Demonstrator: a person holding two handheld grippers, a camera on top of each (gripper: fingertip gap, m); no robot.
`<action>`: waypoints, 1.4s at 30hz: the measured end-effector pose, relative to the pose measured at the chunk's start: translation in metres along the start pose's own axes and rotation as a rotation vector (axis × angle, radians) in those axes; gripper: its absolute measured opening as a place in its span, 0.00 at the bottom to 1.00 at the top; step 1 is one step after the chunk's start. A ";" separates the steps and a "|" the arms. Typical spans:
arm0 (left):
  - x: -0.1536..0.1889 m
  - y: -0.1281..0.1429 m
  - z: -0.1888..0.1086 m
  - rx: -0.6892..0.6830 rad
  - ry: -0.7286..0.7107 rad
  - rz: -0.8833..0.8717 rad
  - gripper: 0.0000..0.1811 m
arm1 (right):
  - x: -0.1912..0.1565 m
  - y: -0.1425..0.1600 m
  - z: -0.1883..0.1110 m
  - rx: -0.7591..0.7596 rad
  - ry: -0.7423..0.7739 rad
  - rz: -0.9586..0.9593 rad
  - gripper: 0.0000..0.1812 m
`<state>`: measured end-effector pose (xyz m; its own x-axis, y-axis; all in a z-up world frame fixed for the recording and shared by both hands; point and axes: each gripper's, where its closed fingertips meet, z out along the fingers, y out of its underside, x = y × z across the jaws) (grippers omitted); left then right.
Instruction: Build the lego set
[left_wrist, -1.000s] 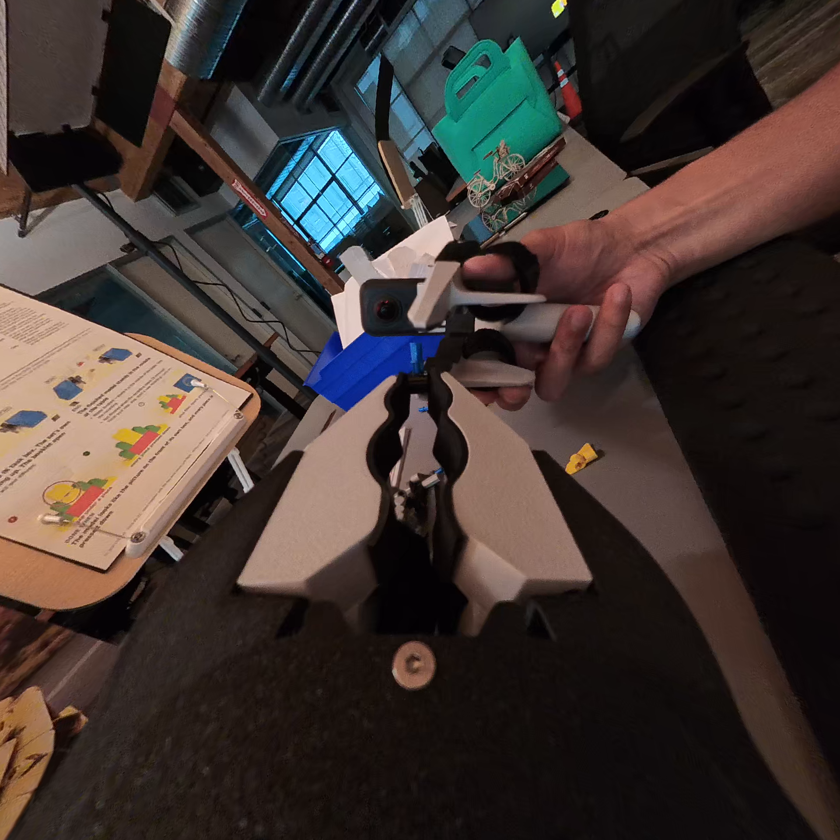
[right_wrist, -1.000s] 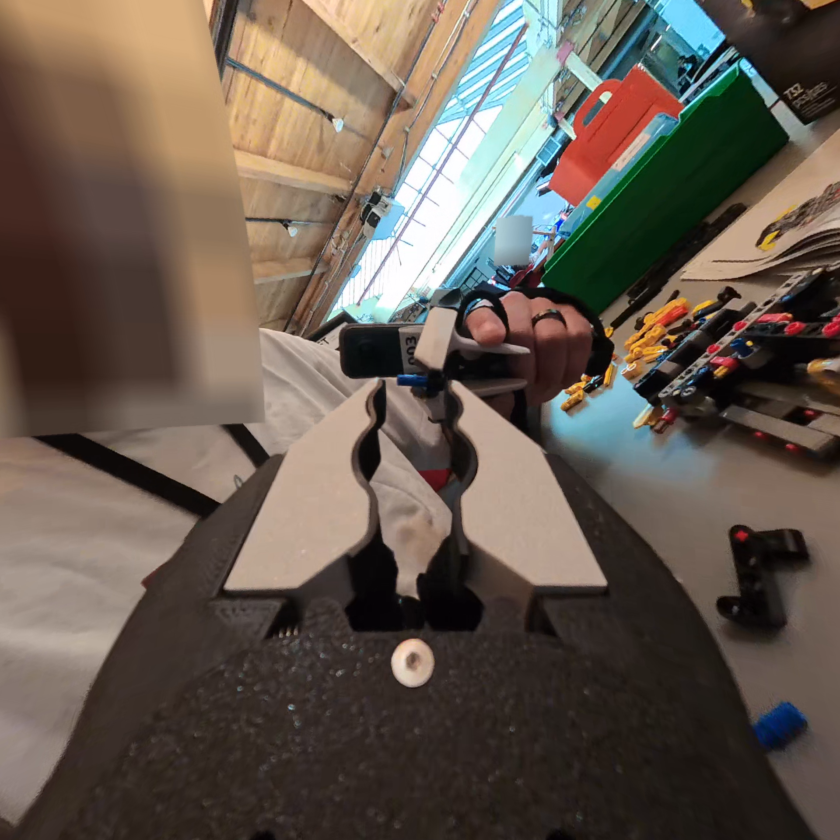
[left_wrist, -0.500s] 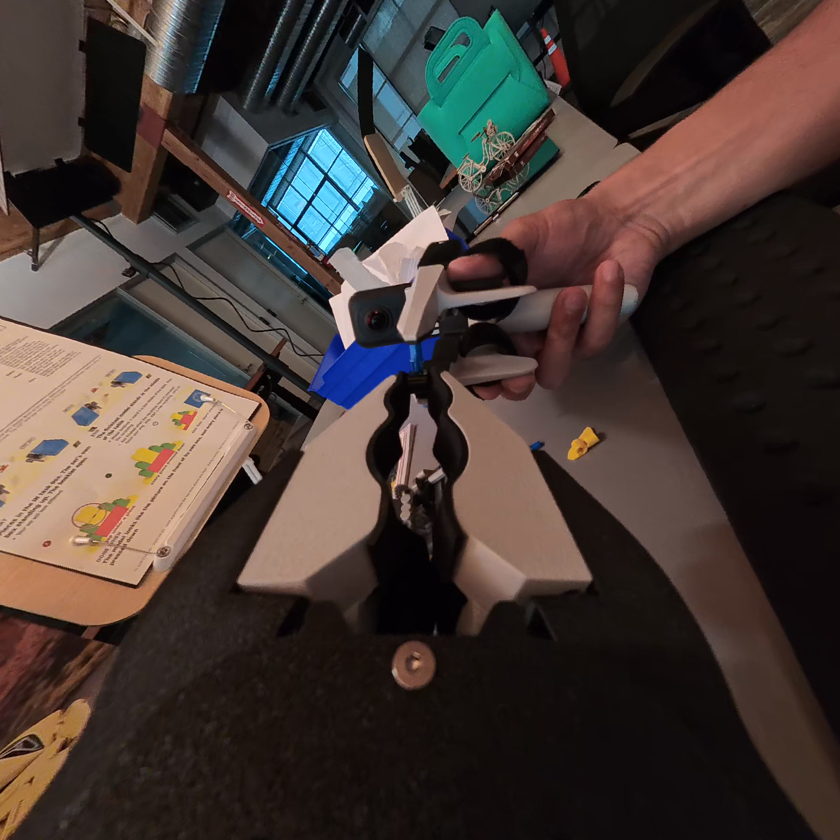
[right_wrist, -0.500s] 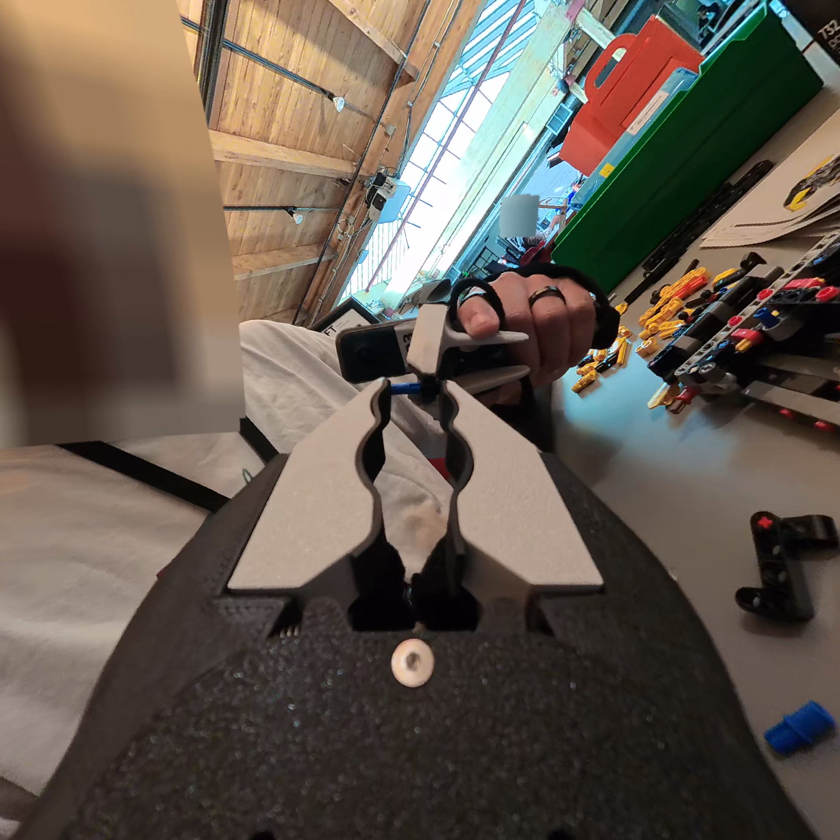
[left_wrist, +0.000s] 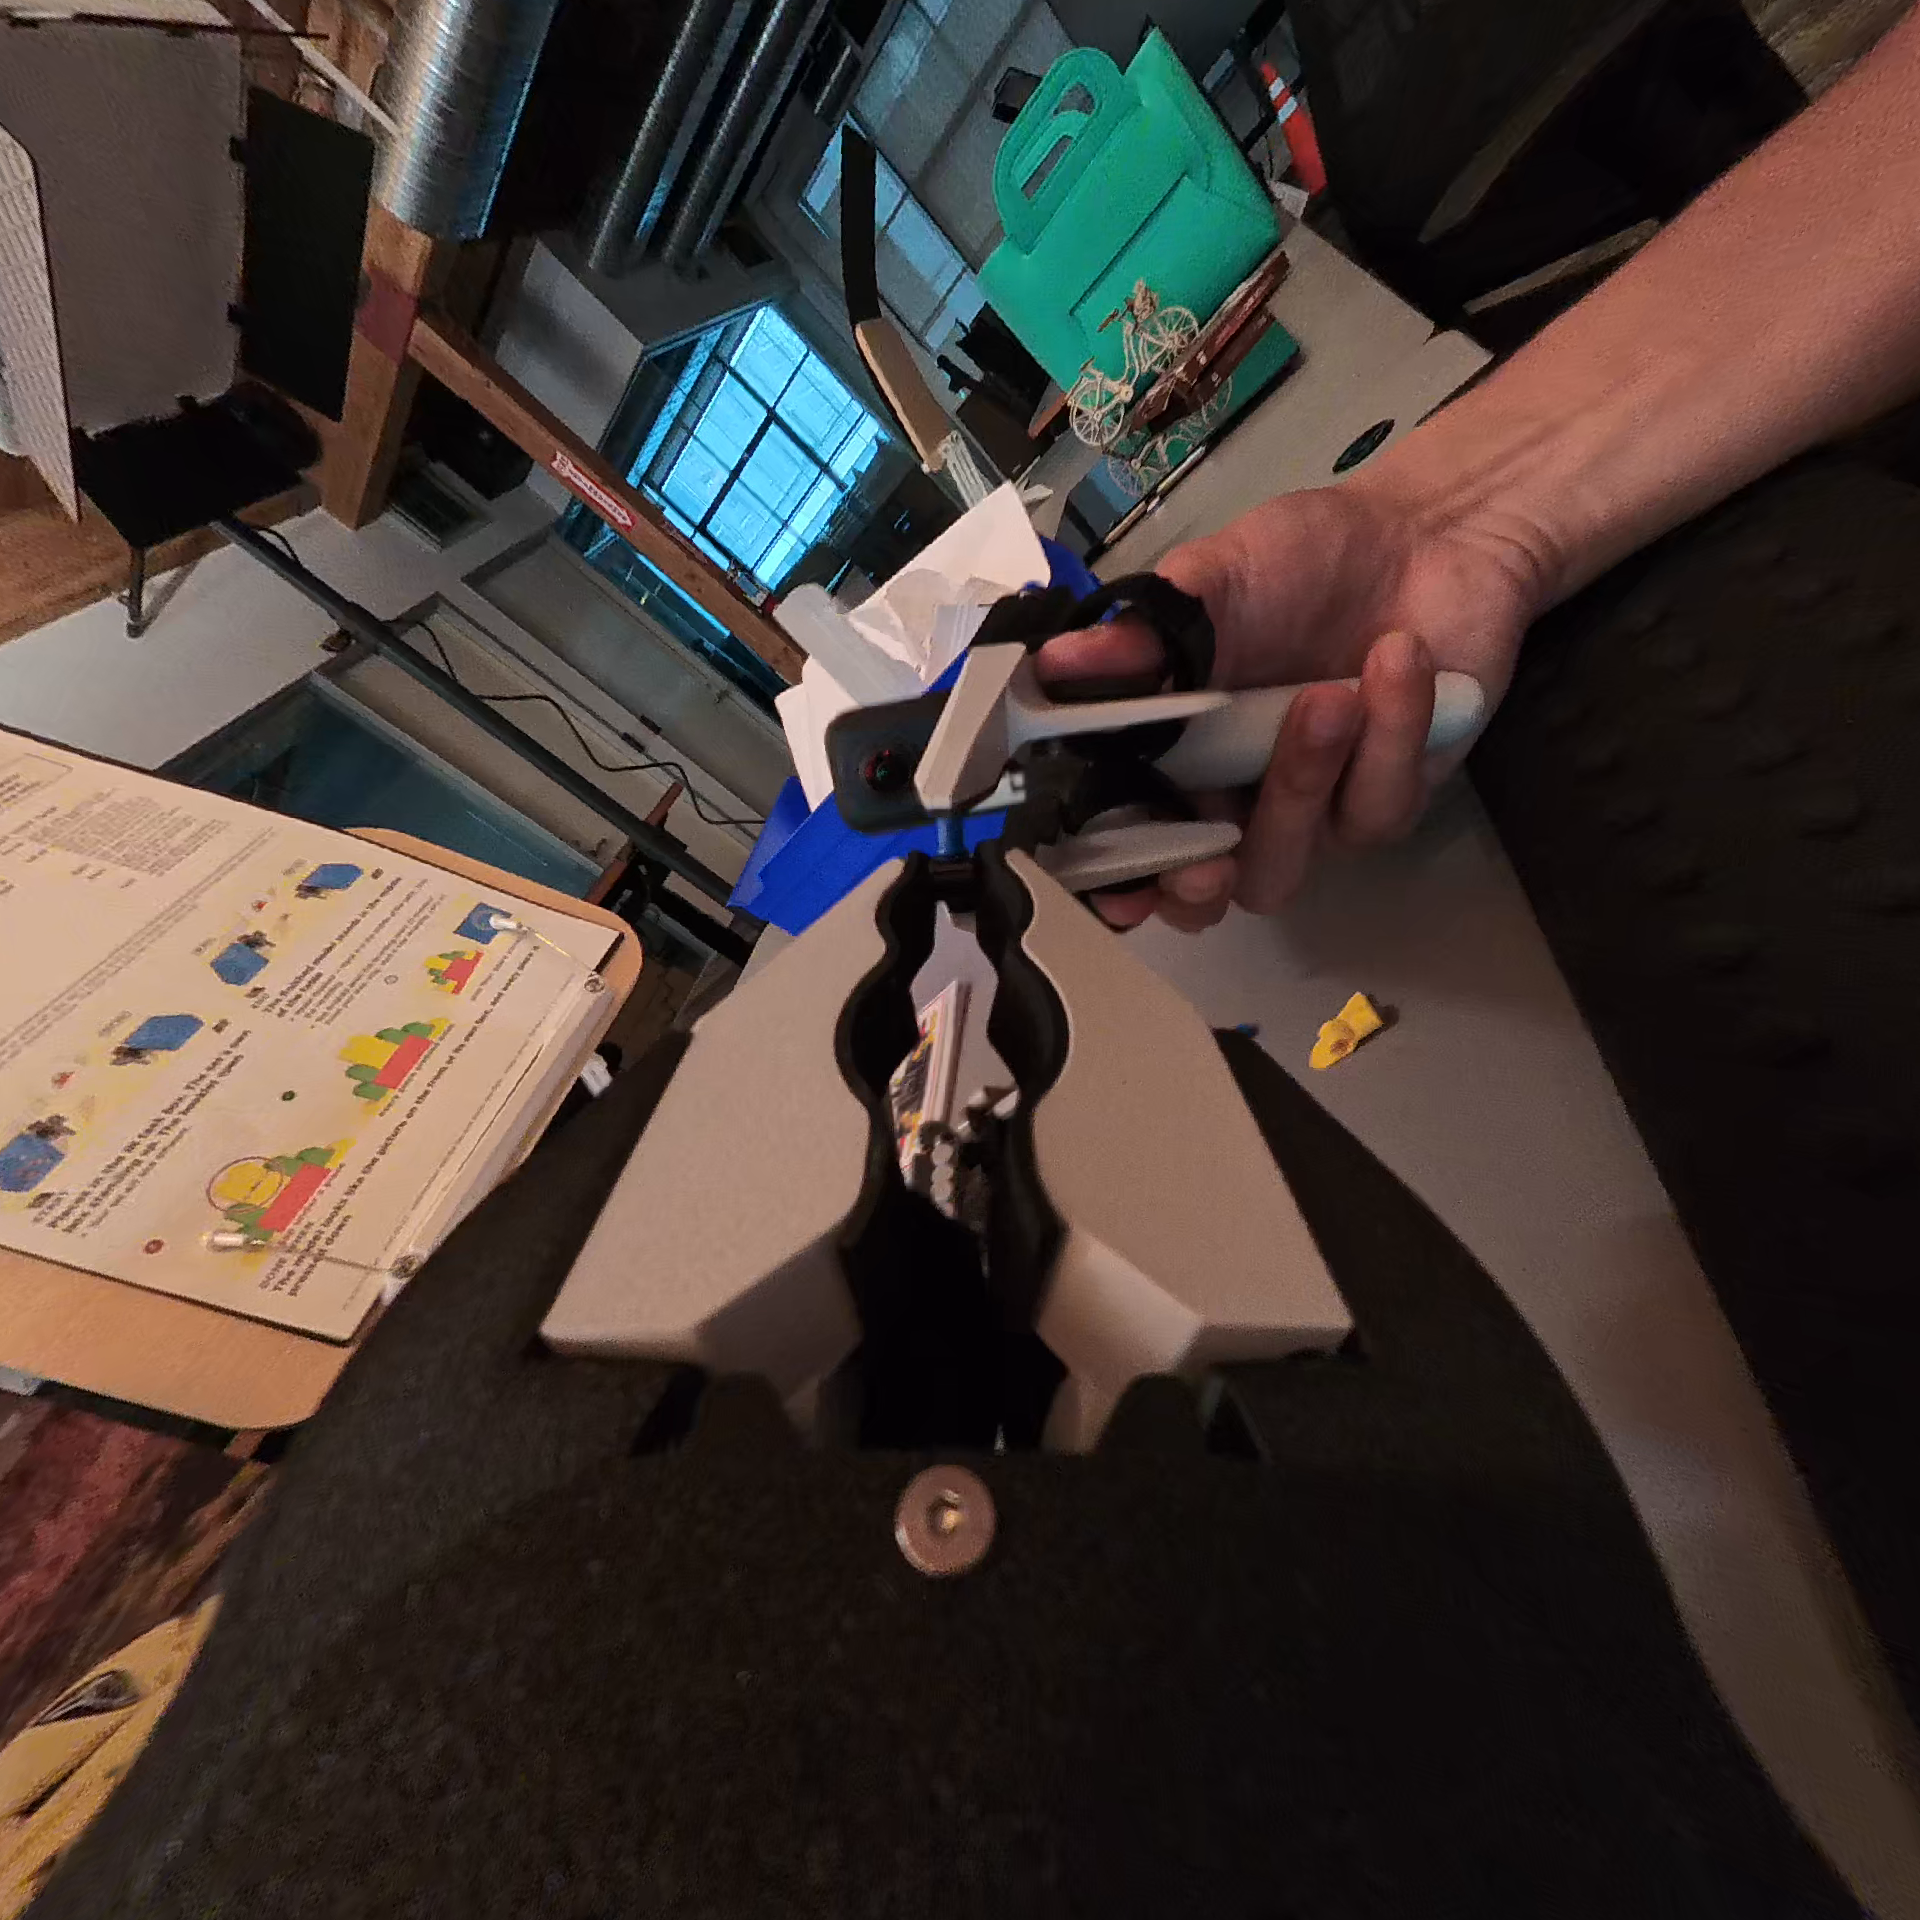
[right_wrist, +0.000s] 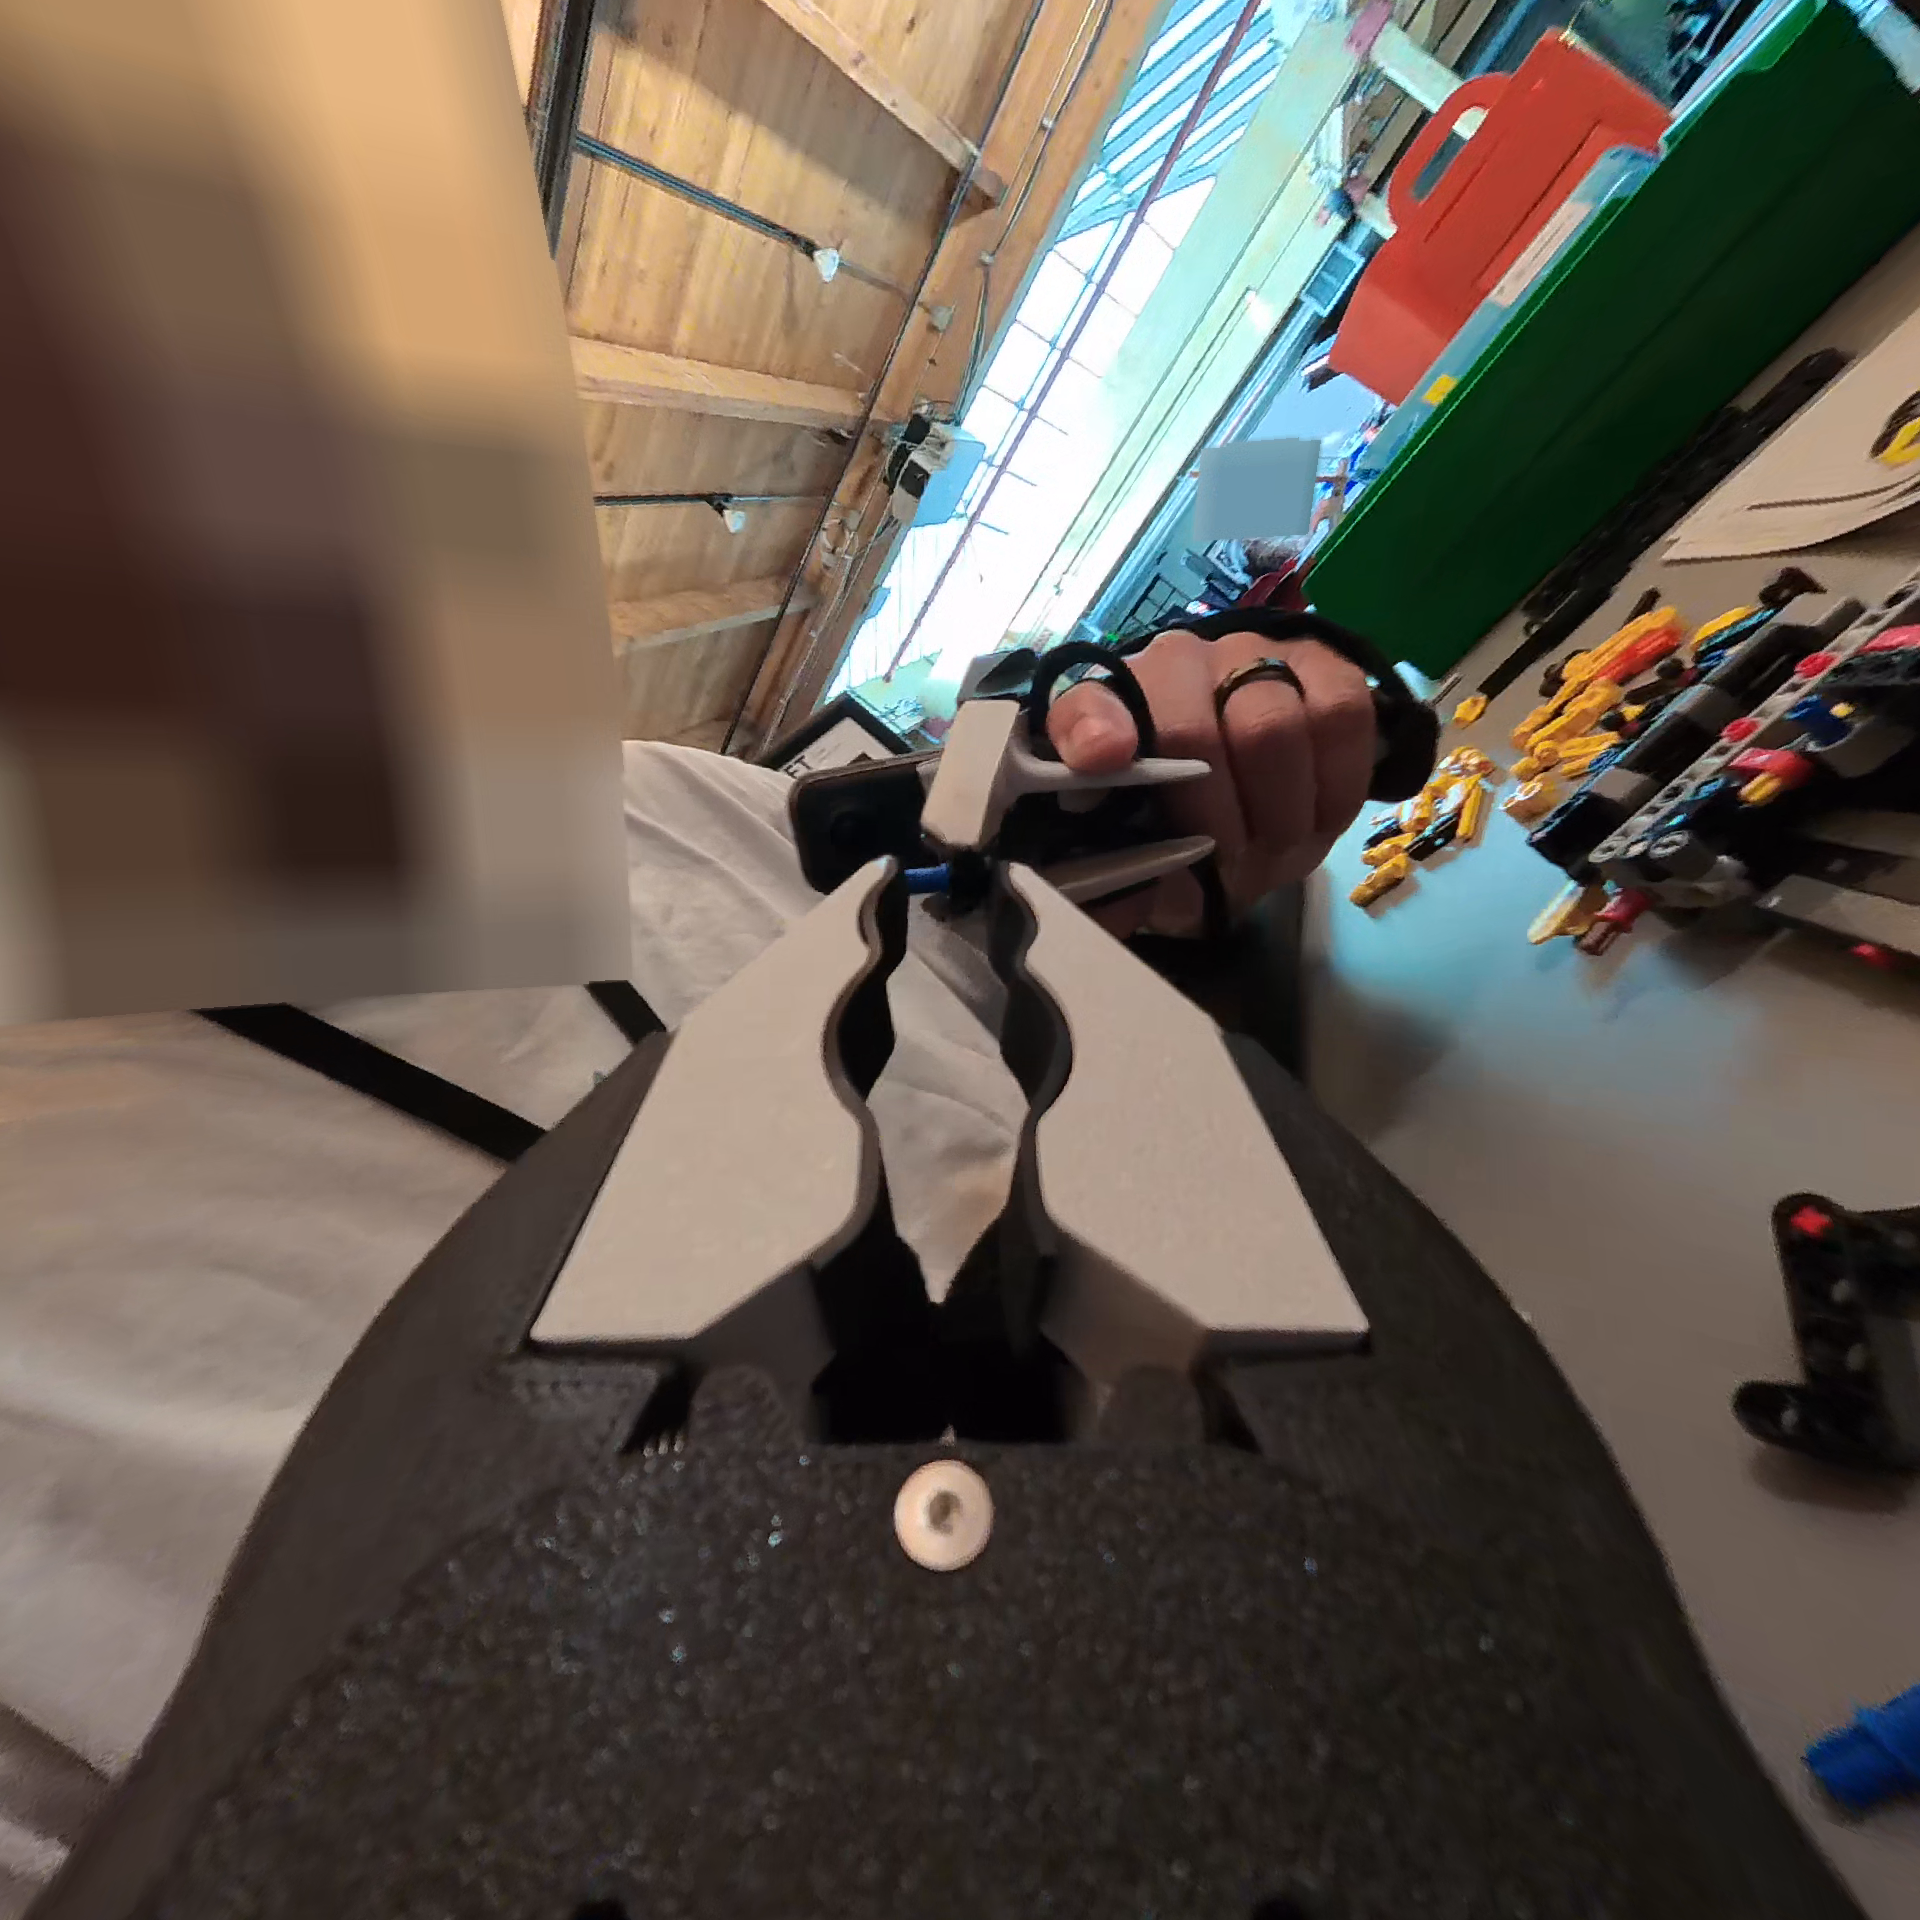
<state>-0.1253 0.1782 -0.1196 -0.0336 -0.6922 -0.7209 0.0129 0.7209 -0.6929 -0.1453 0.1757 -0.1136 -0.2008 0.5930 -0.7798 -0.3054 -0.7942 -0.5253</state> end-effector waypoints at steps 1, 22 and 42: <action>0.000 -0.002 0.000 0.010 0.008 -0.025 0.04 | -0.002 0.001 0.000 -0.003 -0.029 0.028 0.08; -0.035 0.041 -0.008 0.118 0.387 -1.570 0.03 | 0.069 -0.079 -0.127 0.176 1.295 -0.817 0.15; -0.034 0.051 -0.006 0.064 0.336 -1.560 0.04 | 0.080 -0.072 -0.112 0.103 1.228 -0.805 0.14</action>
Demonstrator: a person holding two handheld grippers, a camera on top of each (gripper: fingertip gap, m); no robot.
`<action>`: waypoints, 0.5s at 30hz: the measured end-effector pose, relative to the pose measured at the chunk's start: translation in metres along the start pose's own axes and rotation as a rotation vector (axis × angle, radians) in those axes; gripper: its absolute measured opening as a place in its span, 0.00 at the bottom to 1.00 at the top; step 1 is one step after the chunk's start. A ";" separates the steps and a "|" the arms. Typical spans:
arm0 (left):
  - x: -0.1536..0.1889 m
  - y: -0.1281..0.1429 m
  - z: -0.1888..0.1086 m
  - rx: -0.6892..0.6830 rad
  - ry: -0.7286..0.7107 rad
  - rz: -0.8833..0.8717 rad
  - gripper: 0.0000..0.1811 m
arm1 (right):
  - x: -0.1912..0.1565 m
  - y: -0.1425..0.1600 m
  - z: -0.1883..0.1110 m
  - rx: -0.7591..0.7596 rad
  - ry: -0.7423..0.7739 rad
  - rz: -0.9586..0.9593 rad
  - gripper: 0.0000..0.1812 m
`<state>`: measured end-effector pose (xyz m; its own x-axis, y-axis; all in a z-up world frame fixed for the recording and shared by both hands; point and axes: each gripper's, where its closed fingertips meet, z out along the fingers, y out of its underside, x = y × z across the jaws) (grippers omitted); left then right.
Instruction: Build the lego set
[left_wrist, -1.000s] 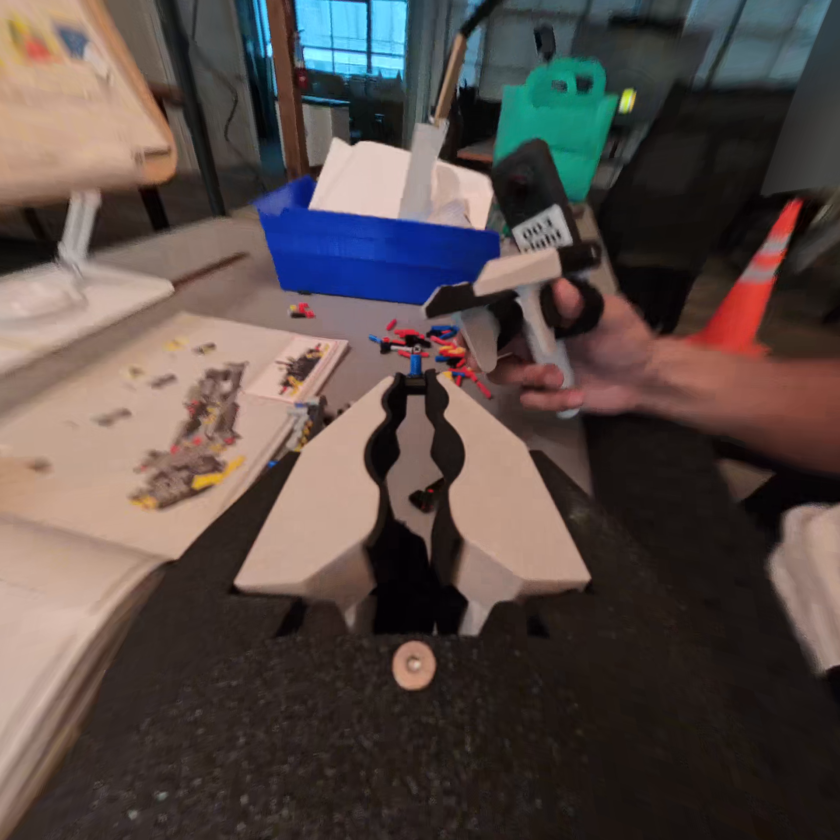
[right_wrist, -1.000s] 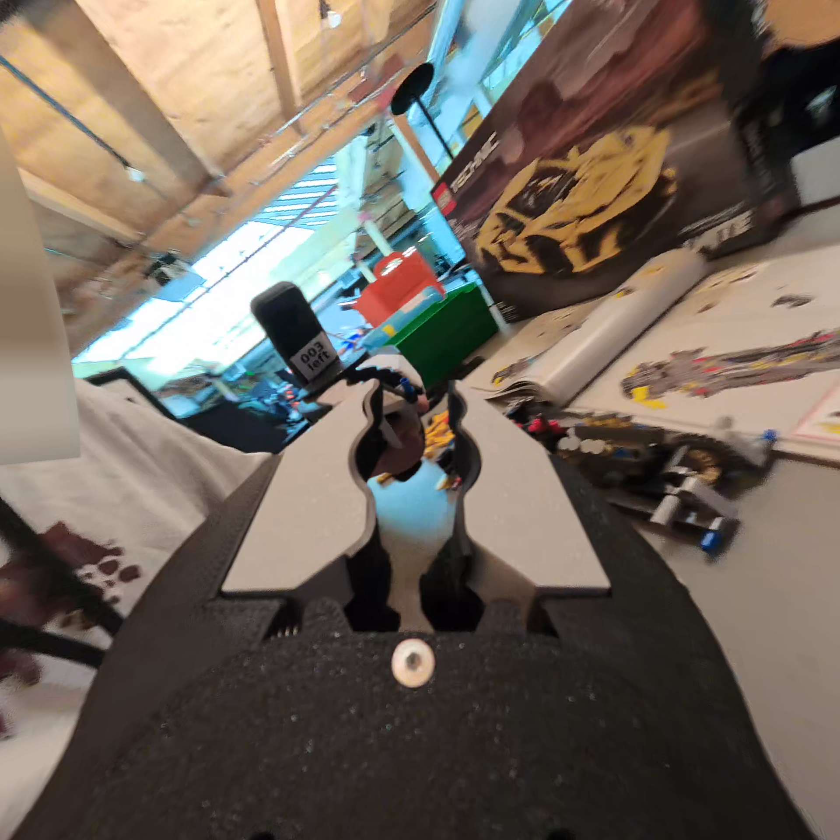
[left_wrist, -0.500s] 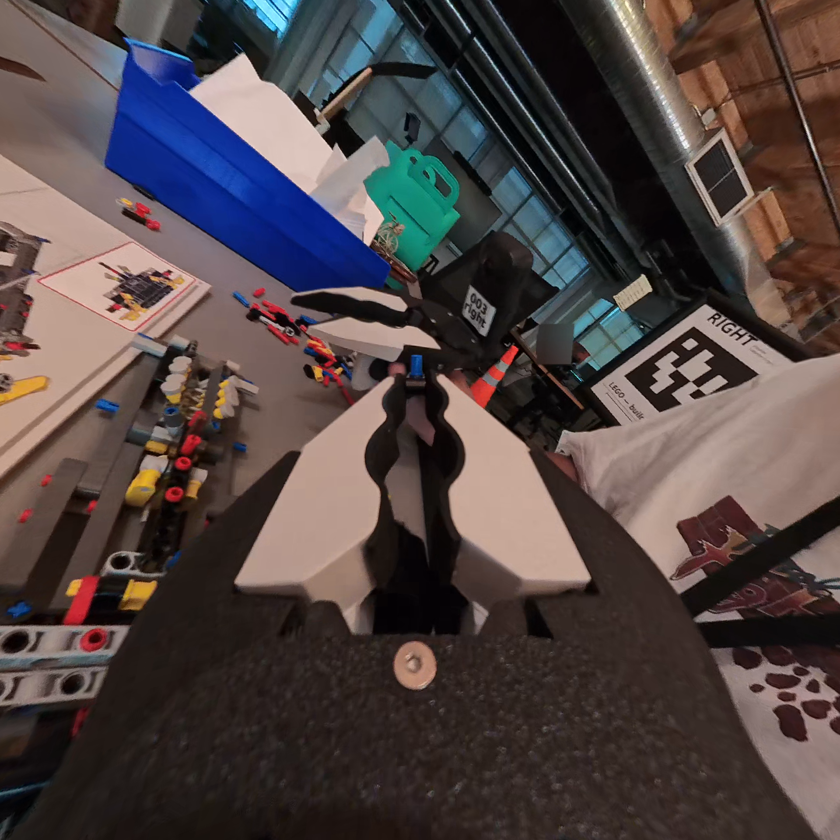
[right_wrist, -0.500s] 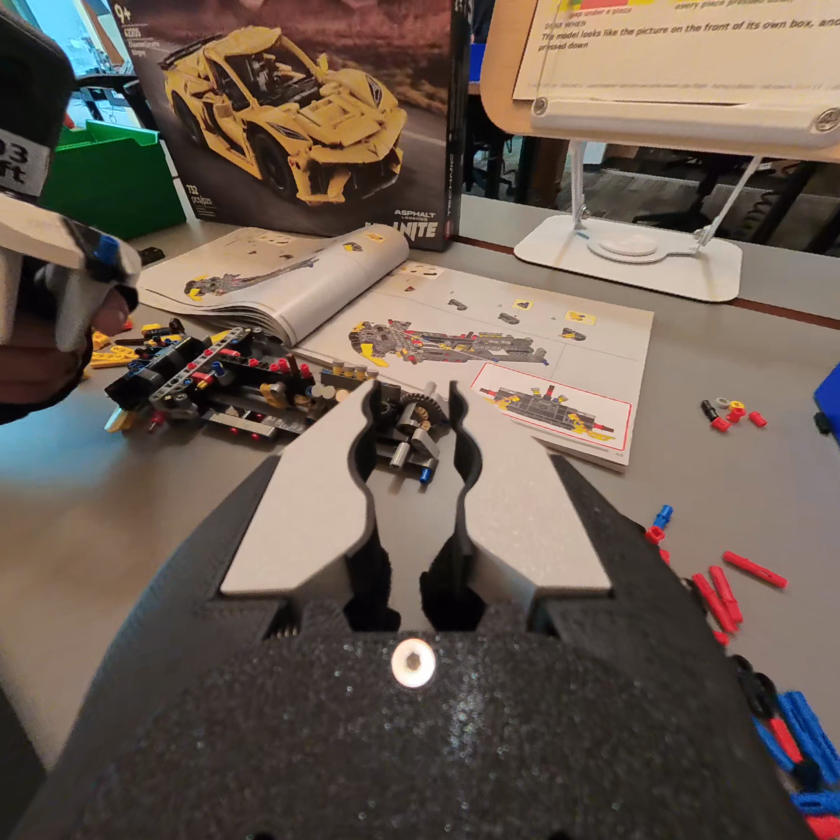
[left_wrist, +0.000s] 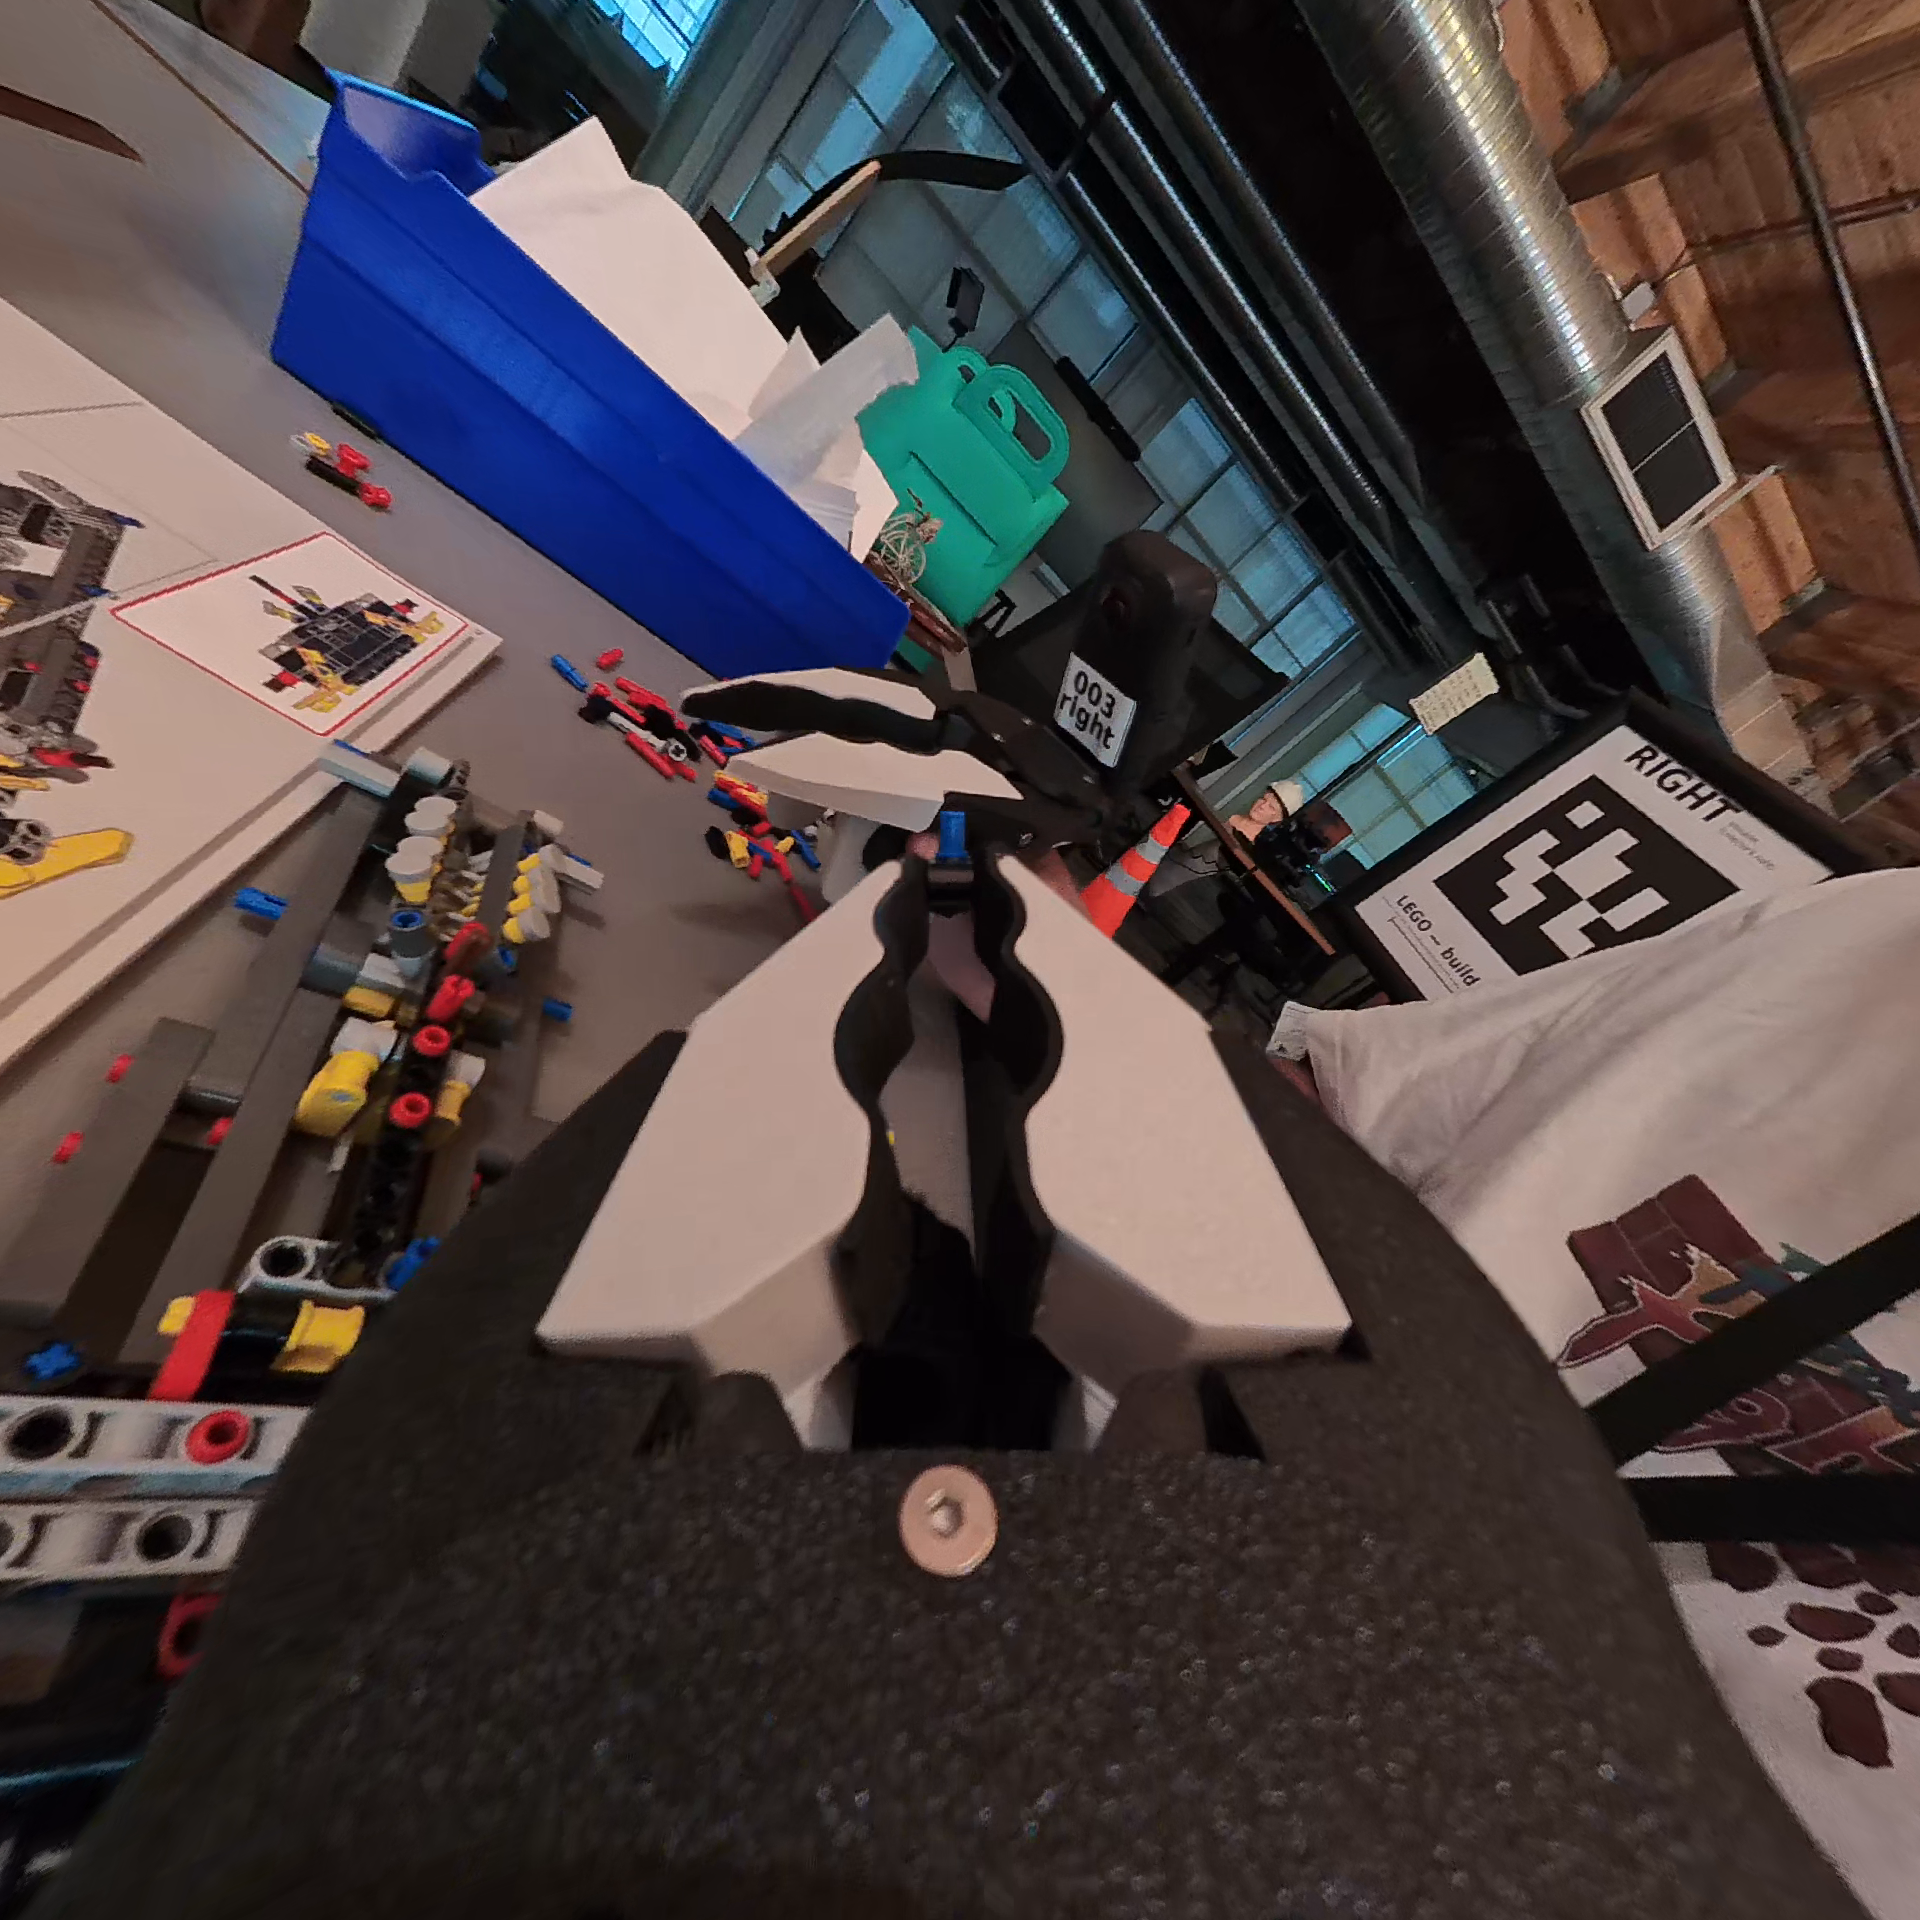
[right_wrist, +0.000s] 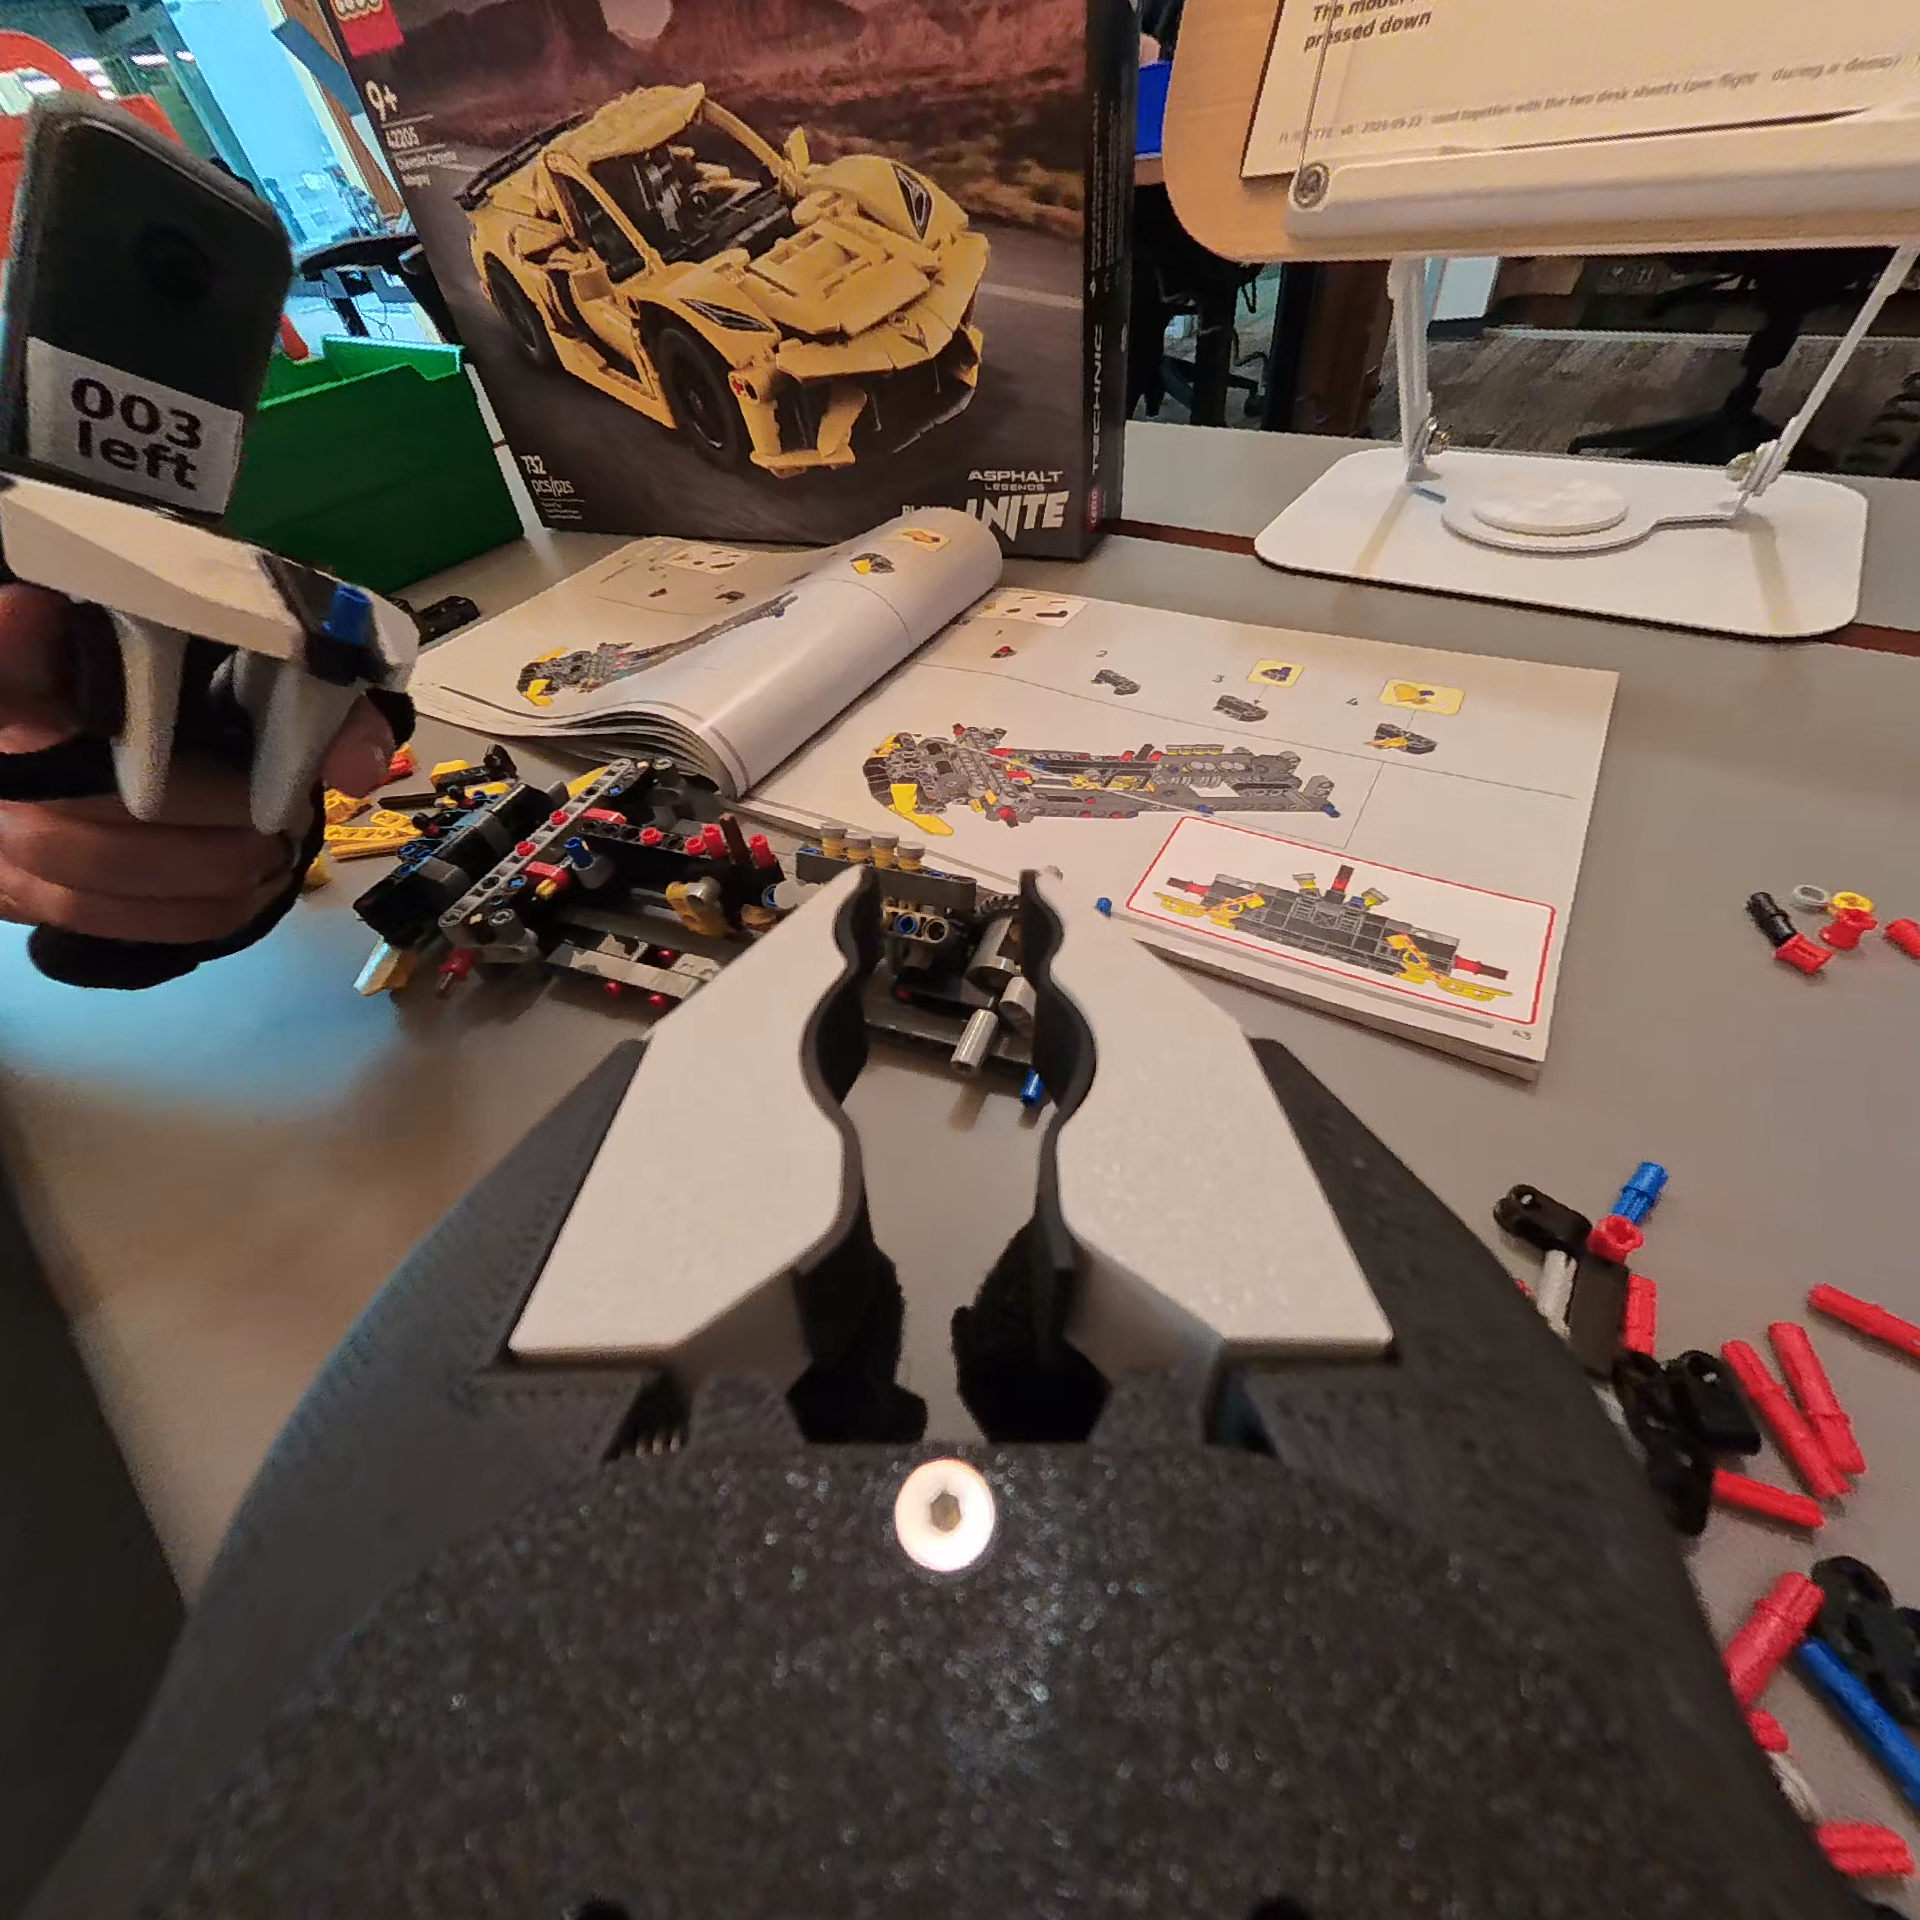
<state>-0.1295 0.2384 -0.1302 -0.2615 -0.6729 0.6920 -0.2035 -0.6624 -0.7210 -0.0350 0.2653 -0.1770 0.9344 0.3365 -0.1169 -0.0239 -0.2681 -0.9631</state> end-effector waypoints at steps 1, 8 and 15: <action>0.001 0.000 0.000 -0.004 0.003 0.003 0.04 | 0.000 -0.001 0.000 0.005 -0.005 0.006 0.14; -0.004 0.006 0.001 -0.040 -0.036 0.029 0.03 | -0.018 -0.003 -0.001 0.008 -0.103 0.000 0.13; -0.017 0.034 0.004 -0.229 -0.164 0.164 0.04 | -0.065 0.056 -0.012 -0.340 -0.373 -0.147 0.16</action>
<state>-0.1279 0.2254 -0.1661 -0.1563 -0.8209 0.5492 -0.3836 -0.4620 -0.7997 -0.0931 0.2178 -0.2205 0.7277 0.6745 -0.1249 0.2720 -0.4508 -0.8502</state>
